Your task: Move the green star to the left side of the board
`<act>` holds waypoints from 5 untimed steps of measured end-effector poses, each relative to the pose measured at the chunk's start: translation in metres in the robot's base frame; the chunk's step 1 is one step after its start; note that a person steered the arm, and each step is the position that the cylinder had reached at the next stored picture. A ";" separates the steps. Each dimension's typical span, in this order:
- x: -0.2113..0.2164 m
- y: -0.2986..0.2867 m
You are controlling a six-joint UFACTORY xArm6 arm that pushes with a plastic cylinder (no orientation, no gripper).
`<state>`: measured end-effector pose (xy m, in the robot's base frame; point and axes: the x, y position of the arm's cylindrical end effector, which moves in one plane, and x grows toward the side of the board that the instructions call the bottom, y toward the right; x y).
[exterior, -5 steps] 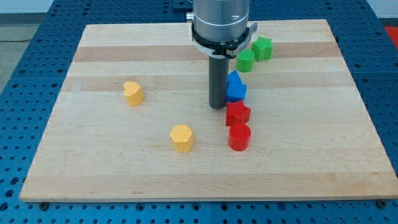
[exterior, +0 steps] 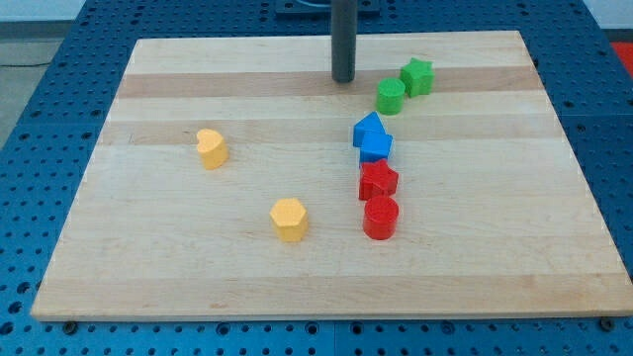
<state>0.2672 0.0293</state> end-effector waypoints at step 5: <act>0.035 0.123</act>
<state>0.3023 0.1520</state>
